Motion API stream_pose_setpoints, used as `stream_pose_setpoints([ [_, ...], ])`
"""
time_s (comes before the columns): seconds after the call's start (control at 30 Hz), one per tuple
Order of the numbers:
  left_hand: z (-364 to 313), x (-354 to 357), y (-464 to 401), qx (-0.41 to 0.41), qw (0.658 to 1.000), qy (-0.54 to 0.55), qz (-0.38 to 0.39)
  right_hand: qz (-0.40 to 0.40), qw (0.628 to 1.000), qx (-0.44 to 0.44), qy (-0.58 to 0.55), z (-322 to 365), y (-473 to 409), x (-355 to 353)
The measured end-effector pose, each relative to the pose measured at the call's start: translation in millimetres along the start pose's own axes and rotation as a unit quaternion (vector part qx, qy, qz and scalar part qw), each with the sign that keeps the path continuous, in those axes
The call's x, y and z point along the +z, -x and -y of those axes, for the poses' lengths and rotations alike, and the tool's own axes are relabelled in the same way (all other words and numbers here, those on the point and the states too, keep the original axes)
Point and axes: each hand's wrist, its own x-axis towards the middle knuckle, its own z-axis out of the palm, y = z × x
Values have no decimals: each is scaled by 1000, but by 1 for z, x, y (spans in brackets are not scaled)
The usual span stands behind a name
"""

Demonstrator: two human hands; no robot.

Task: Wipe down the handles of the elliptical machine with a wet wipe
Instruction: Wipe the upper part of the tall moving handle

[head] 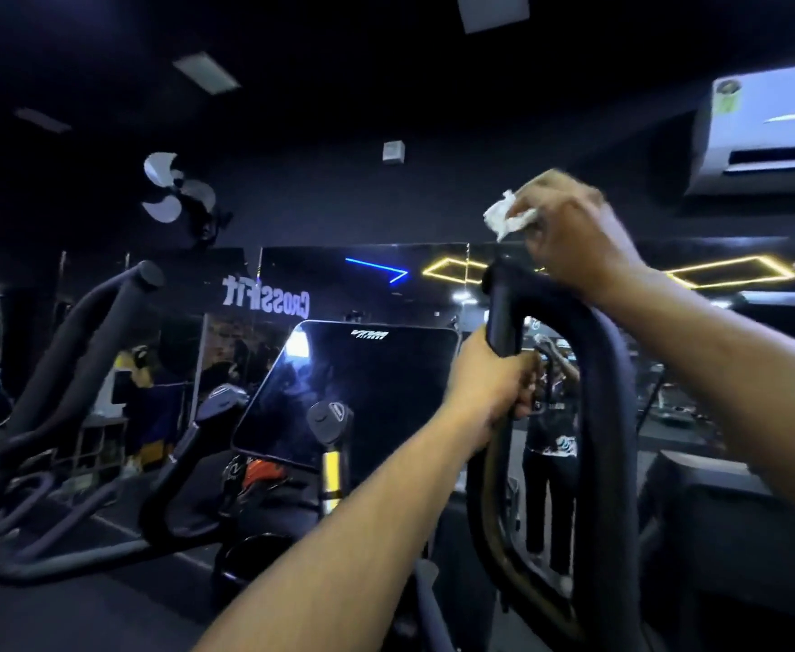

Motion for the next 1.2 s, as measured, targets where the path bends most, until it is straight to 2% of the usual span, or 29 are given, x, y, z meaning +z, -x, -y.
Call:
stream_pose_setpoints([
  [0.13,13,-2,-9,44,998,-44,-32,228,970,-71,43,1,2,23],
  [0.23,15,-2,-11,53,997,-51,-33,254,961,-101,48,5,3,28],
  [0.4,16,-5,-7,68,997,-25,-4,347,933,-5,93,20,-27,35],
  [0.47,15,-5,-6,68,997,-28,-6,336,937,-5,93,20,-28,39],
  [0.7,19,-5,-8,59,998,-30,-15,194,973,-68,104,14,-11,43],
  [0.8,22,-5,-11,57,998,-33,-18,134,986,-48,90,11,-10,41],
  [0.93,22,-5,-11,57,998,-33,-7,232,970,18,66,9,-11,39],
  [1.03,20,-6,-8,57,998,-21,2,259,964,-24,54,7,-13,38],
  [1.13,19,-6,-7,62,998,-26,0,261,959,-89,64,7,-7,34],
  [1.2,19,-6,-5,66,998,-21,4,245,963,-97,54,5,1,33],
])
